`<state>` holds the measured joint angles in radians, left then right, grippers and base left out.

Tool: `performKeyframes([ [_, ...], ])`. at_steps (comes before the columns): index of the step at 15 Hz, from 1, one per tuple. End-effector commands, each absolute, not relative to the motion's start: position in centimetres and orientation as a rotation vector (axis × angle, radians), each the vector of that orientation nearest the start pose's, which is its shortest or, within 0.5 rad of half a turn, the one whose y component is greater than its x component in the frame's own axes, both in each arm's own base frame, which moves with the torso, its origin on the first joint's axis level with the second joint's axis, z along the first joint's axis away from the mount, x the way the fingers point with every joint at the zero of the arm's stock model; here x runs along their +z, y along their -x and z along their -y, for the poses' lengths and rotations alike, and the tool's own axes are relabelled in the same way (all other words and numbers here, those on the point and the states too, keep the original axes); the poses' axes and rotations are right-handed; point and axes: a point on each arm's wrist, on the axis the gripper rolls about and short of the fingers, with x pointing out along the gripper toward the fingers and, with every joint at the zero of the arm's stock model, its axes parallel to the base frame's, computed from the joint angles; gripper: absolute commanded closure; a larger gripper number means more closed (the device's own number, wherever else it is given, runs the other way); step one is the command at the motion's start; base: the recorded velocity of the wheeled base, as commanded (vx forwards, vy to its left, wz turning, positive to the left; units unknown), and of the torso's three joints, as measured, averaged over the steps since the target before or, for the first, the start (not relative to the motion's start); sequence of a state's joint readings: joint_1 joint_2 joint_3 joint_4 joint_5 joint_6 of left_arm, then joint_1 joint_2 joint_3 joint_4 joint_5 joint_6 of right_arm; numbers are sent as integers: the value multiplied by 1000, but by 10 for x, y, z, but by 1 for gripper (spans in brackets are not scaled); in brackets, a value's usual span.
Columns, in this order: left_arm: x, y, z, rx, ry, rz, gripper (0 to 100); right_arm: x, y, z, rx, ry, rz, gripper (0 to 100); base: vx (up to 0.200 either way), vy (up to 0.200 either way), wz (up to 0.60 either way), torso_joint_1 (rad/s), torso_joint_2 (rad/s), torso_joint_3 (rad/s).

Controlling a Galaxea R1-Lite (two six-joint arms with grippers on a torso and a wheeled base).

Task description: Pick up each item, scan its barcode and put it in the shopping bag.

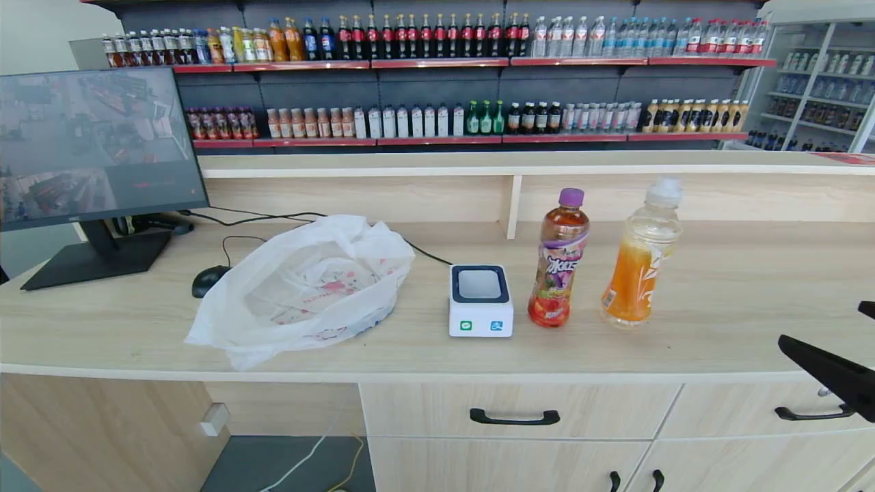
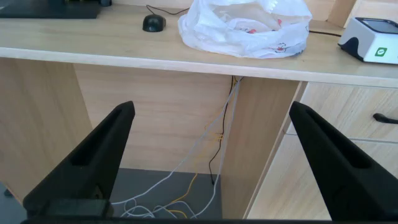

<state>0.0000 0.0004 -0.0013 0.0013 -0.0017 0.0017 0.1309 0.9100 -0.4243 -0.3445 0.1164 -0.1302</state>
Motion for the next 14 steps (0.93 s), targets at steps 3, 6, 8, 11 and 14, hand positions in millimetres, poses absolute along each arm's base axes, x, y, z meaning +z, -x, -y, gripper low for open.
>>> performKeyframes([
  [3, 76, 23, 0, -2, -2, 0, 0, 203, -172, -47, 383, 119, -206, 0, 0, 0, 0, 0, 0, 0],
  [6, 76, 23, 0, -2, -2, 0, 0, 195, -210, -63, 397, 113, -81, 0, 0, 0, 0, 0, 0, 0],
  [8, 76, 23, 0, -2, -2, 0, 0, 185, -250, -77, 384, 79, 91, 0, 0, 0, 0, 0, 0, 0],
  [11, 76, 23, 0, -2, -2, 0, 0, 168, -254, -83, 372, 17, 116, 0, 0, 0, 0, 0, 0, 0],
  [14, 76, 23, 0, -2, -2, 0, 0, 156, -248, -86, 355, -18, 119, 0, 0, 0, 0, 0, 0, 0],
])
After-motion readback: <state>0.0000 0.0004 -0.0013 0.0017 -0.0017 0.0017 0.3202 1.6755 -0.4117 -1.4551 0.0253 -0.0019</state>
